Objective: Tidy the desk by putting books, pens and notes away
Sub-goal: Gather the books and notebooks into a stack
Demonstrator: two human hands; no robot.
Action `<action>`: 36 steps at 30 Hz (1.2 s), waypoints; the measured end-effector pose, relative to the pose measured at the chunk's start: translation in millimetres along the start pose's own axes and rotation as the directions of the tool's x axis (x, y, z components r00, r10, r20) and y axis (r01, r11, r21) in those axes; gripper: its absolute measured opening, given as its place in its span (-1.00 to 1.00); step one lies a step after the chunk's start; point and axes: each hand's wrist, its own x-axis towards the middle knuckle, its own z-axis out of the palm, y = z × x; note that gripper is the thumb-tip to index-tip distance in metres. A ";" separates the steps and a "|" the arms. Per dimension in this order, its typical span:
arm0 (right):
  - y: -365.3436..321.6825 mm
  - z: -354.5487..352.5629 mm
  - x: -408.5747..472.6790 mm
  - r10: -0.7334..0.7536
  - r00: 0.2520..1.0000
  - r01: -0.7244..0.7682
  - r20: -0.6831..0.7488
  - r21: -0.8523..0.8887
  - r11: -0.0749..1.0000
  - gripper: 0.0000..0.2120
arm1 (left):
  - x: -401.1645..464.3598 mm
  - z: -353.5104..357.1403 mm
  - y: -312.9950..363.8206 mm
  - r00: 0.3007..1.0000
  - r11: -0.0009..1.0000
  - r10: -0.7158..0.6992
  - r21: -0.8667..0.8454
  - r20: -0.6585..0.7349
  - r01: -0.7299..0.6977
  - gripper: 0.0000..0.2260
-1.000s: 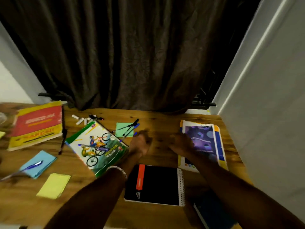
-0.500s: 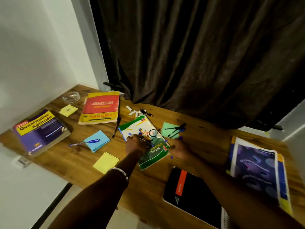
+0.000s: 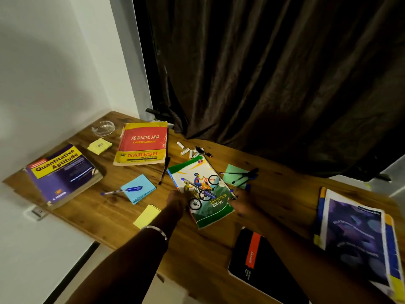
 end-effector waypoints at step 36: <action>-44.4 28.6 -24.3 0.033 0.999 -0.041 -0.037 -0.252 0.967 -0.61 | -20.7 -67.4 59.3 0.990 0.993 0.106 0.045 0.090 -0.111 -0.90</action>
